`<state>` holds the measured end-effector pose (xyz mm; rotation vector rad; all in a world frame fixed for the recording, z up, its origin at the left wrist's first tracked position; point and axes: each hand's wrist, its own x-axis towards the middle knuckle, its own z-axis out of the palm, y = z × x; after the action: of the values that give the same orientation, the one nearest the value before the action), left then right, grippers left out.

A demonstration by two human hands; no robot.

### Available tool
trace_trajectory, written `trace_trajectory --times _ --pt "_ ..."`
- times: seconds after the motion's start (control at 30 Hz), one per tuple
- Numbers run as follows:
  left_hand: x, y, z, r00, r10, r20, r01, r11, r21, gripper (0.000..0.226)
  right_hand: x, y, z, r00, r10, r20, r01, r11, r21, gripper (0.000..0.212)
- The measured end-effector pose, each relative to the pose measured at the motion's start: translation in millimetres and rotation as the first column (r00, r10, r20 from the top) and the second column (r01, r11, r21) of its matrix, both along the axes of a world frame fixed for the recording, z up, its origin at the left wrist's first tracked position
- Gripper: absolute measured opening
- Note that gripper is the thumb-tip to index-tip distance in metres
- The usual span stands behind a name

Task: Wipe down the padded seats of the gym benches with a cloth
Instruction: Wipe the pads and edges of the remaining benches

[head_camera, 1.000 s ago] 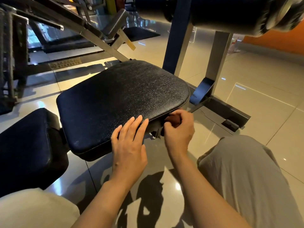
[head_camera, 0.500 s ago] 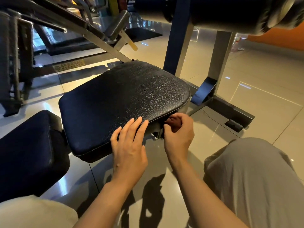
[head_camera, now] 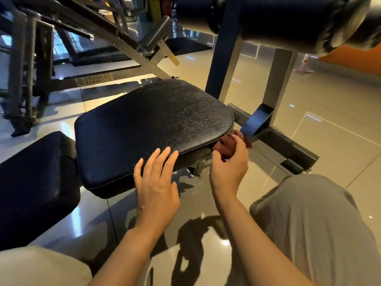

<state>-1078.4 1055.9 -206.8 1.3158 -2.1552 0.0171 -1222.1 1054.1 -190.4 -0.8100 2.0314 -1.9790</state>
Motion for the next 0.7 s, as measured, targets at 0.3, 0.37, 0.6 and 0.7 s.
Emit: trace_trajectory --times 0.3,0.37,0.6,0.7 --pt "-13.5 5.7 -2.5 0.996 0.066 -0.061 -0.066 0.998 0.002 0.078 29.9 14.6 -34.1 0.897 0.360 -0.257 -0.336 0.932 0.134 0.035" --pt "-14.3 5.6 -2.5 0.996 0.074 -0.055 -0.074 0.997 -0.004 0.080 11.6 7.6 -23.9 0.951 0.220 -0.217 -0.205 0.974 0.093 0.034" --pt "-27.2 6.3 -4.3 0.980 0.161 -0.116 -0.162 0.987 -0.004 0.077 -10.2 -3.9 -9.2 0.993 0.082 -0.088 -0.077 0.996 0.056 0.041" --pt "-33.2 4.5 -5.3 0.970 0.195 -0.143 -0.200 0.980 -0.016 0.076 13.2 13.7 -21.7 0.942 0.272 -0.196 -0.269 0.962 0.040 0.056"
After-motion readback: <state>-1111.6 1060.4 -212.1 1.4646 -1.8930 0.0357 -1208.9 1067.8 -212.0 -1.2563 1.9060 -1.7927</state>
